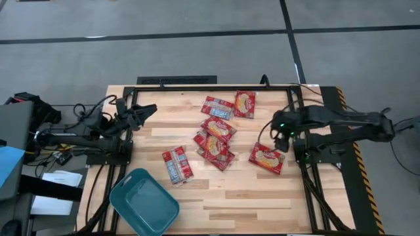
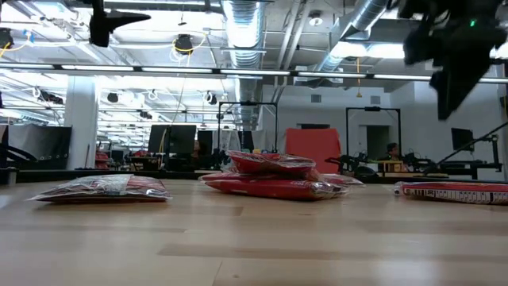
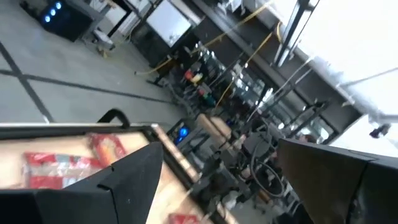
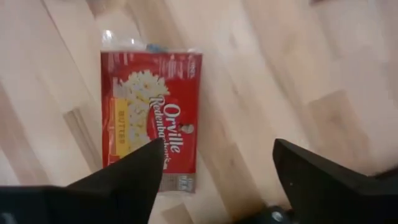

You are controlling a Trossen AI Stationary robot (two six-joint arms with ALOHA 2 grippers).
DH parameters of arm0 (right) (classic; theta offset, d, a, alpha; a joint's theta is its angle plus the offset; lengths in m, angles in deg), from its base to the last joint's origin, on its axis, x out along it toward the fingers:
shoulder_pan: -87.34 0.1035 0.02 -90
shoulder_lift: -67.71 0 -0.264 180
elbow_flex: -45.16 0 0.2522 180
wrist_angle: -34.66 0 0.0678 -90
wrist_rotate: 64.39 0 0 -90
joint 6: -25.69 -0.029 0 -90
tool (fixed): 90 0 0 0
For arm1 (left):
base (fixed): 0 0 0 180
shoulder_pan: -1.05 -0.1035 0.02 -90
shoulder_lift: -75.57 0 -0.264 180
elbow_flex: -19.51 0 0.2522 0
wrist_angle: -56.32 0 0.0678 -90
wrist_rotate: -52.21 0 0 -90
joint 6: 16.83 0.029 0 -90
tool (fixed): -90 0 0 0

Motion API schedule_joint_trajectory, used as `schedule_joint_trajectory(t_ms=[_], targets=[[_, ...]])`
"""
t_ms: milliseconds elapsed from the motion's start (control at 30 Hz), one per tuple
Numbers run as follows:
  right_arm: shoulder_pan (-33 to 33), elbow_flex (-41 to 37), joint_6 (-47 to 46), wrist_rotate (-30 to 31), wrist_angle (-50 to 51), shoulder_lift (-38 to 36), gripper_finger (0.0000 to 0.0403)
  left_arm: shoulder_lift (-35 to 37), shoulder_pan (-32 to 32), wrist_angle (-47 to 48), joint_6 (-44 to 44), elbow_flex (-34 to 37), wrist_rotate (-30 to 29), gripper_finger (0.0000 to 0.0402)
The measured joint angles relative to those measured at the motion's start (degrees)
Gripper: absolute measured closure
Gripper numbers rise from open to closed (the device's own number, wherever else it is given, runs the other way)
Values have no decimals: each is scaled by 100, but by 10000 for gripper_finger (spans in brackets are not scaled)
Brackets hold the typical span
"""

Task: Sort popcorn bags into baskets
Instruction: Put the red popcorn pack into the blue bin

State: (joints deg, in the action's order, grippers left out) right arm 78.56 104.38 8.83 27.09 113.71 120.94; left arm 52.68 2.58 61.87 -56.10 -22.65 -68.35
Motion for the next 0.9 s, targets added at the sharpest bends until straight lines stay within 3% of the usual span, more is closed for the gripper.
schedule_joint_trajectory(t_ms=[133, 400, 600, 900], targets=[[-8, -549, 43, -247, -533, 345, 57, 2, -1, 379, -89, -2, 25, 95], [-197, -477, -439, -432, -938, 1020, 64, 0, -1, 672, -144, -2, 26, 95], [215, -472, -864, 14, -1133, 1593, 65, 2, -1, 863, -188, -2, 27, 95], [571, -663, -1160, 8, -1620, 2534, 69, 4, -1, 1015, -175, -2, 151, 95]])
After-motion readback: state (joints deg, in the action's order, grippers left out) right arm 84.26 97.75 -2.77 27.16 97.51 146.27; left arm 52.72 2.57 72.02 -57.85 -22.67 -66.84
